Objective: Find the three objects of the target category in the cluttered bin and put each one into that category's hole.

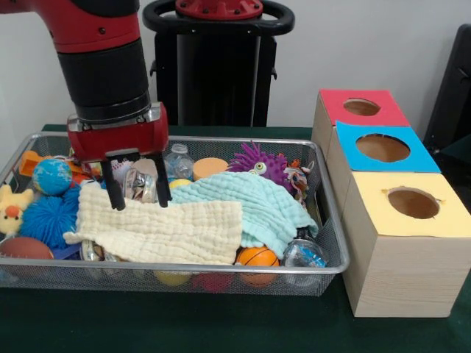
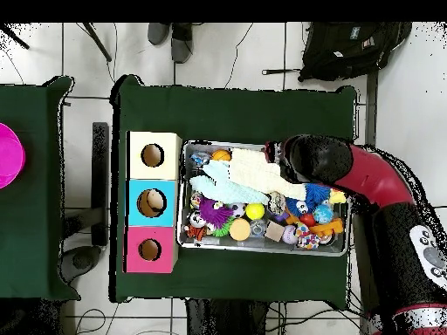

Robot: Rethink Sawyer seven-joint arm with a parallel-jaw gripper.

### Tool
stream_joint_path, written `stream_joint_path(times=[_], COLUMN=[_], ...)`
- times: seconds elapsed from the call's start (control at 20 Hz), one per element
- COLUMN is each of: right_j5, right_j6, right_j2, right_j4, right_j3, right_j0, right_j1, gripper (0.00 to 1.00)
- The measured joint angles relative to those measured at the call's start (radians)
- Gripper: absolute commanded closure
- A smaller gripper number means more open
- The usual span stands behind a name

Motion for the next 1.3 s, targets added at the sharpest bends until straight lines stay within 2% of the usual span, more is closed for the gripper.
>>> stream_joint_path(times=[0.25, 1.05, 1.3], right_j5=[0.000, 0.000, 0.000], right_j6=[0.000, 0.000, 0.000], right_j2=[-0.027, -0.190, -0.219], right_j4=[0.000, 0.000, 0.000], right_j3=[0.000, 0.000, 0.000], right_j0=[0.008, 0.100, 0.121], right_j1=[-0.003, -0.033, -0.039], gripper=[0.00, 0.00, 0.00])
